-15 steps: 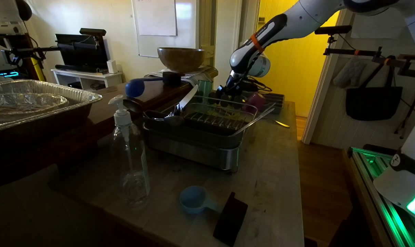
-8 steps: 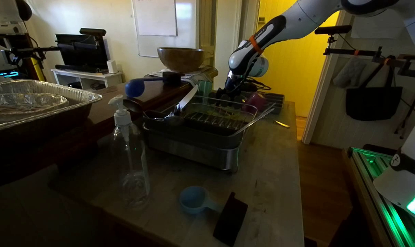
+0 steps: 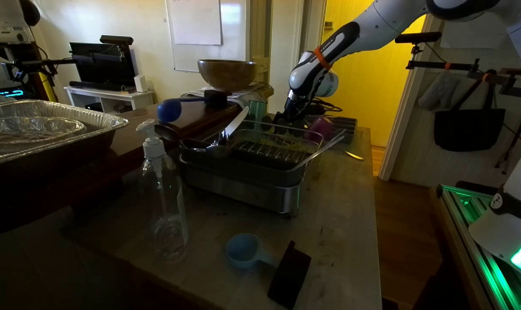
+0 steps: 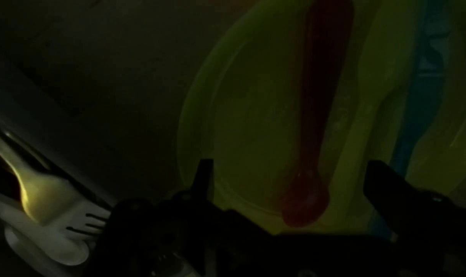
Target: Remove one silver spoon from the dish rack and place the spoon from the yellow plate on the cutlery holder.
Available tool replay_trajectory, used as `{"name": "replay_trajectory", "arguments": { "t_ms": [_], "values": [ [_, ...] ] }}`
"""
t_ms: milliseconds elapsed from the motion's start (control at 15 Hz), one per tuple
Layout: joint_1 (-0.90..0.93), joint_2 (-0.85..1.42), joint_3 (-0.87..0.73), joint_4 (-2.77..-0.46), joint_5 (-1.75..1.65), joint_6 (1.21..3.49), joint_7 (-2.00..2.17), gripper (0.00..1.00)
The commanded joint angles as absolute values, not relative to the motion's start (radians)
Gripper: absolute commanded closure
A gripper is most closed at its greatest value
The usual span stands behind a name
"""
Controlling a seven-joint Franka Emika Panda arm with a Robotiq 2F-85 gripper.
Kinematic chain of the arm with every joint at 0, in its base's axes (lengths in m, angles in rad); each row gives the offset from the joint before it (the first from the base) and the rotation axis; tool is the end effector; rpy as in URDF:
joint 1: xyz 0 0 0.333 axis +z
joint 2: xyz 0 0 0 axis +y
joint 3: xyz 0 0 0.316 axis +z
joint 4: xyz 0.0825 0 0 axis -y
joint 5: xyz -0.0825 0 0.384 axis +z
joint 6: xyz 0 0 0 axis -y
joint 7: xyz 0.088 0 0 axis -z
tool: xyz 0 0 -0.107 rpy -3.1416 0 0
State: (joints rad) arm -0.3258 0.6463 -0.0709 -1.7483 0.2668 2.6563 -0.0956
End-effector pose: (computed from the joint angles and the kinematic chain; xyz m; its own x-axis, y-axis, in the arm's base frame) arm 0.6355 -0.2683 0.2299 0.8396 -0.4768 0.2604 -0.4638 -0.8786 -0.1137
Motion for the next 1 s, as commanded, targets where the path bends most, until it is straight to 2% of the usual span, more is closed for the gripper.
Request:
{"name": "replay_trajectory", "arguments": {
  "t_ms": [0, 200, 267, 400, 600, 800, 867, 933],
  "values": [
    [-0.315, 0.673, -0.083, -1.723, 0.235, 2.622, -0.067, 0.0],
    [-0.31, 0.68, -0.083, -1.722, 0.229, 2.621, -0.065, 0.09],
    [-0.309, 0.681, -0.082, -1.722, 0.228, 2.62, -0.065, 0.18],
    [-0.308, 0.68, -0.082, -1.721, 0.226, 2.618, -0.065, 0.15],
    [-0.307, 0.68, -0.084, -1.717, 0.223, 2.616, -0.064, 0.26],
    [-0.306, 0.681, -0.086, -1.713, 0.22, 2.612, -0.064, 0.25],
    [-0.304, 0.681, -0.086, -1.714, 0.219, 2.611, -0.064, 0.35],
    [-0.304, 0.681, -0.086, -1.714, 0.218, 2.61, -0.065, 0.4]
  ]
}}
